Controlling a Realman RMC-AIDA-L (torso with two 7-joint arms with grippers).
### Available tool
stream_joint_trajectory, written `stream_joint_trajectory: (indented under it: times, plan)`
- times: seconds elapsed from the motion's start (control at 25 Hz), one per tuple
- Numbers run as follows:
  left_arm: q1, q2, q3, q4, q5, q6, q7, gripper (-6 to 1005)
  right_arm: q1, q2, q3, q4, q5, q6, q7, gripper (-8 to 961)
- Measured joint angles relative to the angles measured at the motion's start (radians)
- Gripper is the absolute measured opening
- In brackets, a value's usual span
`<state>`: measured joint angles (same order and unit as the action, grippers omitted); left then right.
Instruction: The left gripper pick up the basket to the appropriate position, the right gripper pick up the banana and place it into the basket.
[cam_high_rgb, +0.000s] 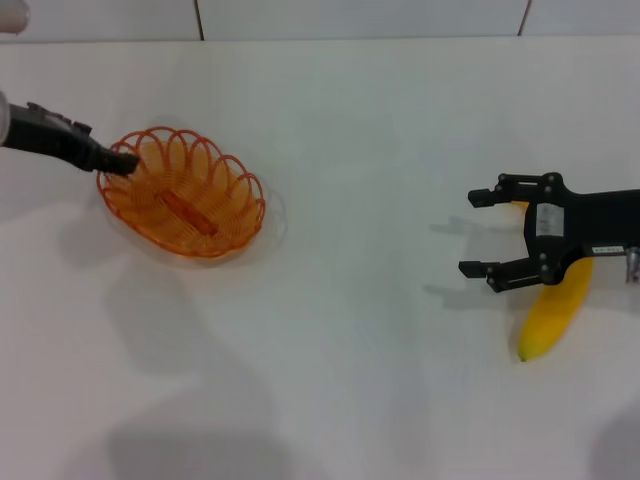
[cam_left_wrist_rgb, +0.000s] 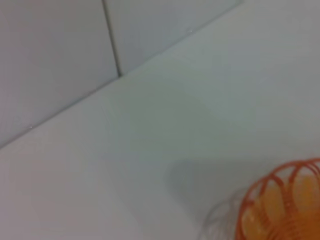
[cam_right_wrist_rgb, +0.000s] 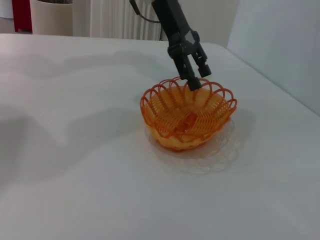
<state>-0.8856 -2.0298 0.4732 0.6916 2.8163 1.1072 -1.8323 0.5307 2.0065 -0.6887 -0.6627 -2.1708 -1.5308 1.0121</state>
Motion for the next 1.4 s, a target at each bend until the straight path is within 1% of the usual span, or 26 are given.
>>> stream_joint_trajectory:
  times: [0.2,0.92,1.12,1.4]
  plan:
    - [-0.009,-0.001,0.006,-0.039,-0.021,-0.026,0.005,831,0.0,0.0,0.0,0.0,-0.001,0.0,0.0,884]
    - [-0.016,-0.001,0.007,-0.062,-0.011,-0.063,0.003,823,0.005,0.001,0.0,0.0,0.002,0.0,-0.002,884]
    - [-0.023,-0.001,0.007,-0.081,-0.001,-0.076,0.003,639,0.008,0.001,0.0,0.01,0.002,0.029,-0.001,884]
    - [-0.024,-0.001,0.024,-0.095,0.005,-0.09,-0.001,598,0.014,0.0,0.0,0.026,0.001,0.043,-0.001,884]
